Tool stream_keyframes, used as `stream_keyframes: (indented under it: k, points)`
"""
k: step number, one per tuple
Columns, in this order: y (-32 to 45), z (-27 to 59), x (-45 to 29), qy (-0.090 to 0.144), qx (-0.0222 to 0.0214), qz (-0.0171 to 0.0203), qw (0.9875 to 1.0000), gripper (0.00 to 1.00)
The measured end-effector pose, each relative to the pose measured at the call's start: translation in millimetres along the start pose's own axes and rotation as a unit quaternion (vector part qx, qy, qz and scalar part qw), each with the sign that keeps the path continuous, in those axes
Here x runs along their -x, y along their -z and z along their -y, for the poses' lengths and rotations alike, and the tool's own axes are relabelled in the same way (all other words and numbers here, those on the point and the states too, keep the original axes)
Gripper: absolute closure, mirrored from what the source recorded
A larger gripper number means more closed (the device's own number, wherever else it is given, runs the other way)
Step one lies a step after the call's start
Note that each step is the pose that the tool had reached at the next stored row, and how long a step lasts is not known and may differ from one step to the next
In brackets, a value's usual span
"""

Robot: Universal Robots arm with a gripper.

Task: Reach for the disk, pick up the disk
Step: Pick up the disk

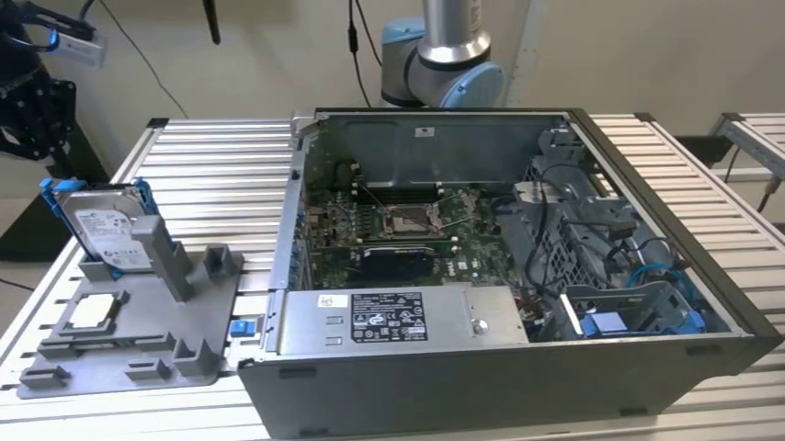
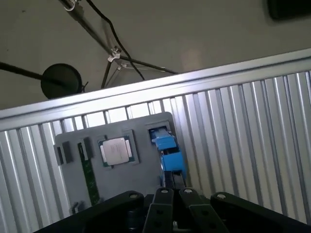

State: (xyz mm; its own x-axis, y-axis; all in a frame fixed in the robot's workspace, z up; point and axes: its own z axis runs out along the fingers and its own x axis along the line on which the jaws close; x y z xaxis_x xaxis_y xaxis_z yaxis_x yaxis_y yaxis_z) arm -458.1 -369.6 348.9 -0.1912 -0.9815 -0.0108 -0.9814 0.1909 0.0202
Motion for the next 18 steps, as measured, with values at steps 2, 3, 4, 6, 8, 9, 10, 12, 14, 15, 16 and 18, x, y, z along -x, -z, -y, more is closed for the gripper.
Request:
stream_keyframes:
  k: [2,3,4,6,8,9,10,12,14,15,16,18]
  points:
    - [-0.1,0.0,0.0,0.019,0.0002,-0.0004,0.9998,1.00]
    - [-0.2,0.0,0.0,0.027,0.0002,-0.0005,0.9996,1.00]
    - [-0.3,0.0,0.0,0.036,0.0003,-0.0007,0.9993,1.00]
    - [-0.4,0.0,0.0,0.054,0.0005,-0.0011,0.9985,1.00]
    - [-0.5,0.0,0.0,0.073,0.0007,-0.0015,0.9973,1.00]
    - [-0.4,0.0,0.0,0.082,0.0009,-0.0017,0.9966,1.00]
    - [-0.4,0.0,0.0,0.087,0.0009,-0.0017,0.9962,1.00]
    - [-0.5,0.0,0.0,0.088,0.0009,-0.0018,0.9961,1.00]
    - [-0.5,0.0,0.0,0.089,0.0009,-0.0018,0.9961,1.00]
    - [-0.5,0.0,0.0,0.089,0.0009,-0.0018,0.9960,0.00]
    - [-0.5,0.0,0.0,0.089,0.0010,-0.0018,0.9960,0.00]
    - [-0.5,0.0,0.0,0.090,0.0009,-0.0018,0.9960,0.00]
